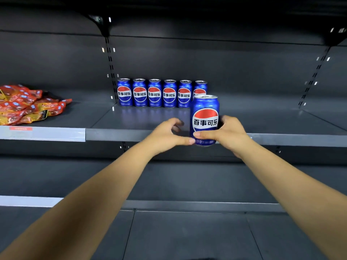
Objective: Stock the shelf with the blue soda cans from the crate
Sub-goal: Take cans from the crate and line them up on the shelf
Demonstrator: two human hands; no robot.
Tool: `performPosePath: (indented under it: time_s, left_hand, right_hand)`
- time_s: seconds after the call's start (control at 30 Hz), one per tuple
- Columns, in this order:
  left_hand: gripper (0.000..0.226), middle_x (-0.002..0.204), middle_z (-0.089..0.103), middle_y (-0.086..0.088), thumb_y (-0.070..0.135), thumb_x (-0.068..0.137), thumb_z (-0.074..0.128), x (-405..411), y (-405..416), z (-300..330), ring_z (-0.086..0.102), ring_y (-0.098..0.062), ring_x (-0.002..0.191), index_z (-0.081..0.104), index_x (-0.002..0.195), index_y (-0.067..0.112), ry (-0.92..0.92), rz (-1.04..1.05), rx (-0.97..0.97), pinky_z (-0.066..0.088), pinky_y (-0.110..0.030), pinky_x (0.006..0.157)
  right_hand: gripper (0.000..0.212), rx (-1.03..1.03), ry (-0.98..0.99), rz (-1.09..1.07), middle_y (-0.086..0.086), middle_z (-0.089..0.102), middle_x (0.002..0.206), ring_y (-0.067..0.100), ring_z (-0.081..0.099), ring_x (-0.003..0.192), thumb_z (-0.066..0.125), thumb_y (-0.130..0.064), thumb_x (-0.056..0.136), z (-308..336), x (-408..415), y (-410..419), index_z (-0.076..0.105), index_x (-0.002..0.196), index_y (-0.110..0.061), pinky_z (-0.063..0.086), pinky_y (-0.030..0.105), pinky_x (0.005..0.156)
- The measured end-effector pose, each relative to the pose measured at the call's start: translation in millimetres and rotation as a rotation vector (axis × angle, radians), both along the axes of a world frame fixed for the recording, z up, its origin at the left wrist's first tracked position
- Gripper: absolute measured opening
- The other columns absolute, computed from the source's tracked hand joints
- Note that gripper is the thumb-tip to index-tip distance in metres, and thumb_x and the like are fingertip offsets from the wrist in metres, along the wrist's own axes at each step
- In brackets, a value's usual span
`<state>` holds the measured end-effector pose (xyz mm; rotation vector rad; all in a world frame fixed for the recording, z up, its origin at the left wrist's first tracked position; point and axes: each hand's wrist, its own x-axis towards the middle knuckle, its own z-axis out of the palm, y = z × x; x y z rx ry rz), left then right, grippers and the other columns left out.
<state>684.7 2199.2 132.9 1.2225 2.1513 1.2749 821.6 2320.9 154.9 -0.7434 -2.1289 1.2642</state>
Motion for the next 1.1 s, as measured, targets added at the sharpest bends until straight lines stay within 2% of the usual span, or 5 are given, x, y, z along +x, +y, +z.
performPosePath:
  time_s: [0.1,0.43,0.7,0.93,1.1]
  left_hand:
    - [0.01,0.075,0.059,0.006,0.025,0.085,0.066,-10,14,-2,0.059,-0.018,0.081,0.06,0.084,0.017,0.264,0.267,0.041,0.045,-0.026,0.072]
    - [0.015,0.099,0.064,-0.01,0.02,0.091,0.048,-39,56,-5,0.057,-0.028,0.09,0.059,0.088,0.01,0.608,0.334,-0.234,0.04,-0.029,0.067]
    - [0.014,0.095,0.065,-0.01,0.019,0.091,0.047,-58,98,-13,0.054,-0.026,0.082,0.057,0.085,0.01,0.49,0.338,-0.258,0.042,-0.031,0.066]
    - [0.012,0.092,0.066,-0.002,0.018,0.089,0.048,-70,114,-18,0.058,-0.023,0.08,0.06,0.088,0.018,0.253,0.421,-0.155,0.044,-0.028,0.067]
    - [0.013,0.091,0.066,-0.002,0.019,0.088,0.047,-69,117,-25,0.06,-0.025,0.084,0.06,0.088,0.018,0.365,0.464,-0.182,0.047,-0.031,0.073]
  right_hand:
    - [0.048,0.005,0.027,-0.116,-0.007,0.068,0.091,0.012,0.064,0.087,0.09,-0.026,0.056,-2,-3,24,0.06,0.093,-0.02,0.052,0.027,0.078]
    - [0.058,0.169,-0.118,-0.268,-0.001,0.062,0.095,0.015,0.057,0.088,0.089,-0.029,0.061,-13,-30,86,0.06,0.107,-0.008,0.045,0.026,0.075]
    - [0.059,0.122,-0.147,-0.31,0.007,0.067,0.107,0.016,0.056,0.087,0.089,-0.028,0.06,-25,-62,118,0.06,0.107,-0.008,0.043,0.025,0.073]
    - [0.078,0.011,-0.113,-0.363,0.011,0.057,0.123,0.027,0.056,0.112,0.087,-0.015,0.065,-21,-81,147,0.035,0.122,-0.005,0.041,0.029,0.083]
    - [0.076,-0.024,-0.138,-0.395,0.013,0.056,0.123,0.029,0.056,0.112,0.085,-0.017,0.068,-22,-98,171,0.034,0.122,-0.003,0.041,0.03,0.081]
